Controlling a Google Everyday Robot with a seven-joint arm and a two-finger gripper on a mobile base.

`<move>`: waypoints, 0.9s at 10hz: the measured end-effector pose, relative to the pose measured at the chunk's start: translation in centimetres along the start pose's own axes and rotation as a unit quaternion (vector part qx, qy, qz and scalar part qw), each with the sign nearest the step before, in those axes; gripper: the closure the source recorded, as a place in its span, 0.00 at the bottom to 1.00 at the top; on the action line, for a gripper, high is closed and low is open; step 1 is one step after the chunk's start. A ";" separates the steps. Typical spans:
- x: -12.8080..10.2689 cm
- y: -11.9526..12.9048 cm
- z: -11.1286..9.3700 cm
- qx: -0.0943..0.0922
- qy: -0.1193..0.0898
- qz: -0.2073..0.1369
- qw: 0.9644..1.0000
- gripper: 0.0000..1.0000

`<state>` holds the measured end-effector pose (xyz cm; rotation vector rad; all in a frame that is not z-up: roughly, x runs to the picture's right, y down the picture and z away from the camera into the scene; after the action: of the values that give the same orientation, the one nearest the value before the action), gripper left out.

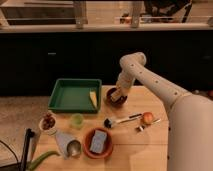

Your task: Place eraser in purple bowl

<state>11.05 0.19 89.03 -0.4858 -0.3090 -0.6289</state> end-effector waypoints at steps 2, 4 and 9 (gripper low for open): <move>0.1 -0.4 0.3 0.001 -0.001 0.005 1.000 1.00; 0.4 -0.6 0.4 0.001 0.002 0.010 1.000 1.00; 0.9 -1.1 1.1 -0.004 0.009 0.025 1.000 0.61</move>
<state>10.90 -0.50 90.71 -0.4934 -0.2762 -0.5861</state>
